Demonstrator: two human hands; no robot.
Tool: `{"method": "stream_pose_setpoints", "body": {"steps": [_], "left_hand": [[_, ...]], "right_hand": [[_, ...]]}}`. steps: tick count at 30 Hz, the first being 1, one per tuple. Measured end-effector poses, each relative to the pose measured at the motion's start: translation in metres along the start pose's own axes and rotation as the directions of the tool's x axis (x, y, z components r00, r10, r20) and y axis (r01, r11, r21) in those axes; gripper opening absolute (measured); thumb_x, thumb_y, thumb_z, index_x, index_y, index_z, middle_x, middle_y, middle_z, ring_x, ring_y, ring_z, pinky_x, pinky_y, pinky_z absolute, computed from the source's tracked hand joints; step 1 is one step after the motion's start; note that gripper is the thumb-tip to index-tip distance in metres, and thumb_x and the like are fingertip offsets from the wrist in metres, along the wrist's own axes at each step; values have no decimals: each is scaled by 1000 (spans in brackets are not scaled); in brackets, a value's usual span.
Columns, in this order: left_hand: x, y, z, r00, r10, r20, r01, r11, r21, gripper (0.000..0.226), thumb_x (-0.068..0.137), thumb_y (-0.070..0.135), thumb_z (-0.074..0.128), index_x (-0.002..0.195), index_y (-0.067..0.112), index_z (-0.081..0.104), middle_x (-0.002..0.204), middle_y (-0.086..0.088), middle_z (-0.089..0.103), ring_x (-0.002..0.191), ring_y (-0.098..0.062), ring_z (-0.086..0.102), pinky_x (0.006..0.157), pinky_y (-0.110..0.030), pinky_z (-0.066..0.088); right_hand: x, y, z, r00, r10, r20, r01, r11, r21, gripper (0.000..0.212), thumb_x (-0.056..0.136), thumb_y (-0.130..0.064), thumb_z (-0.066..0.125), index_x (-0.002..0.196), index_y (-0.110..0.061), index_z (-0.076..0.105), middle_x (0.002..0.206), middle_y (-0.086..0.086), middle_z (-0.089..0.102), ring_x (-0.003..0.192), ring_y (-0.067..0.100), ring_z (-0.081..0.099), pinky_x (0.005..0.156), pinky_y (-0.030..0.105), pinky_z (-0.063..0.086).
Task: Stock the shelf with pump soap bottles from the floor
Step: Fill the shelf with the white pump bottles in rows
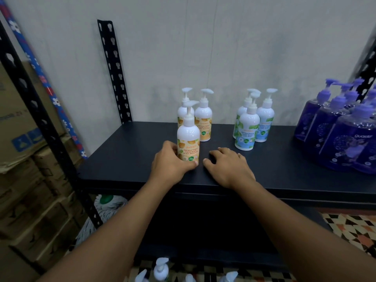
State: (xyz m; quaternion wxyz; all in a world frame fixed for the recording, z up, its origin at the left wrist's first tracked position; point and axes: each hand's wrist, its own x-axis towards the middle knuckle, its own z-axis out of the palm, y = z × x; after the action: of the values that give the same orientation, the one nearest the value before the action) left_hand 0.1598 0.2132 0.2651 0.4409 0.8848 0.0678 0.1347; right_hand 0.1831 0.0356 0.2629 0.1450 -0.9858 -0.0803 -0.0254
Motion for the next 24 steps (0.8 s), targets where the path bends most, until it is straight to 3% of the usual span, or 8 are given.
{"method": "stream_pose_setpoints", "body": {"steps": [4,11,24], "left_hand": [[28,-6,3,999,-10,-41,12,999,34,63,65,45,91,112,23,57,116,7,71,105,-16,68,94,-42,55],[63,-11,13,999,4,-54,0,997,73,62,69,47,88,122,25,65,120,7,73,114,-20,67,98,-43,53],[75,-13,20,996,-9,-85,23,986,164,57,74,57,80,117,25,64,120,3,72,119,-24,61,101,-44,48]], "right_hand": [[-1,-1,-1,1000,-2,-2,2,1000,-6,59,102,-56,32,150,-25,46,163,4,32,151,22,25,124,48,14],[1,-2,1,1000,-3,-17,3,1000,-12,57,102,-54,31,148,-25,48,161,3,35,149,21,27,123,47,14],[5,-2,4,999,-10,-35,10,1000,-14,55,101,-54,32,144,-25,52,157,3,40,147,20,31,122,48,16]]}}
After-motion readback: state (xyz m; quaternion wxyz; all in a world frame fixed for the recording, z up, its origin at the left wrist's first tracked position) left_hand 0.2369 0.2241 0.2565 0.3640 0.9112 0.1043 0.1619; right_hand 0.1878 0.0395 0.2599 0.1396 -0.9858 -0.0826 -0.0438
